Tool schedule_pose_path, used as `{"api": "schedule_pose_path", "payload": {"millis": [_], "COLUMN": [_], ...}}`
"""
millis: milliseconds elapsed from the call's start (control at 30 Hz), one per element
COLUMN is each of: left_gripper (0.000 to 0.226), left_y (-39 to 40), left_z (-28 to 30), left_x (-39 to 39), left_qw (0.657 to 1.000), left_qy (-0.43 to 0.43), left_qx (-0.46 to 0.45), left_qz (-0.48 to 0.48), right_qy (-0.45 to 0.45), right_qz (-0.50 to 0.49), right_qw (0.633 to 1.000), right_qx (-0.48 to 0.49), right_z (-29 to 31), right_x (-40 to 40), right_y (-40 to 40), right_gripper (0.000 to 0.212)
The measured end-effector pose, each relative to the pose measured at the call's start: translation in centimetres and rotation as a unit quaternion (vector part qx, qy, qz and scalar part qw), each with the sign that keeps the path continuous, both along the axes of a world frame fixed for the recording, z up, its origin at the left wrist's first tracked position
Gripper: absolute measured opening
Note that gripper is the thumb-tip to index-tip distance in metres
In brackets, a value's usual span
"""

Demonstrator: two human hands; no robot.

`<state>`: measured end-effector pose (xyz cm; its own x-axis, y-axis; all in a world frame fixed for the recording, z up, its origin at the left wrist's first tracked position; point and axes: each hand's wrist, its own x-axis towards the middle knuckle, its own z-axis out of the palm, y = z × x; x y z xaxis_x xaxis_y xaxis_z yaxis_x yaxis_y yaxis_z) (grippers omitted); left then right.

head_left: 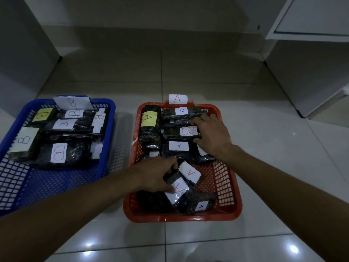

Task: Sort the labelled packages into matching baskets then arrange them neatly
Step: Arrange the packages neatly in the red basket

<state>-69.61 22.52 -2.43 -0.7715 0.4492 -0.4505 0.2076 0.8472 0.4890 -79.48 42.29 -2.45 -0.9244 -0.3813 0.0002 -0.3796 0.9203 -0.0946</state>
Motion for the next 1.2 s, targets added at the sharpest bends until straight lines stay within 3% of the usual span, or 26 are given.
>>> {"api": "schedule_pose_path", "payload": {"millis": [133,267,500,633,800,933,1033,1100,1200], "left_gripper": [0.047,0.038,0.015,0.008,0.009,0.019,0.041,0.041,0.044], "left_y": [0.0,0.1,-0.4,-3.8,-12.9,-21.7,-27.1,-28.9,-29.9], "left_z": [0.6,1.5,3.4,6.9,9.7,6.9,3.2,1.4,-0.8], "left_x": [-0.6,-1.4,-2.7,-3.4,-1.3,4.7,10.7,13.3,14.8], "left_qw": [0.997,0.993,0.968,0.935,0.881,0.828,0.791,0.770,0.771], "left_qy": [0.059,0.104,0.218,0.307,0.380,0.375,0.359,0.324,0.252], "left_qx": [0.032,0.034,0.071,0.082,0.051,0.006,-0.147,-0.213,-0.196], "left_qz": [0.024,0.037,0.105,0.160,0.278,0.417,0.473,0.507,0.551], "right_qy": [0.000,-0.063,-0.049,-0.007,0.014,-0.010,-0.036,-0.058,-0.072], "right_qz": [0.022,0.040,0.047,0.110,0.216,0.307,0.362,0.394,0.419], "right_qw": [1.000,0.997,0.992,0.984,0.966,0.946,0.929,0.916,0.905], "right_qx": [0.014,0.028,-0.102,-0.140,-0.139,-0.108,-0.071,-0.055,-0.026], "right_z": [1.0,1.0,3.0,5.5,8.0,8.3,7.1,5.7,3.3], "right_x": [-0.3,0.0,1.1,1.7,1.2,2.3,4.7,6.6,9.3], "right_y": [0.8,1.0,2.3,1.4,-7.5,-16.7,-22.7,-25.8,-29.1], "right_gripper": [0.037,0.043,0.048,0.050,0.049,0.048,0.048,0.048,0.051]}}
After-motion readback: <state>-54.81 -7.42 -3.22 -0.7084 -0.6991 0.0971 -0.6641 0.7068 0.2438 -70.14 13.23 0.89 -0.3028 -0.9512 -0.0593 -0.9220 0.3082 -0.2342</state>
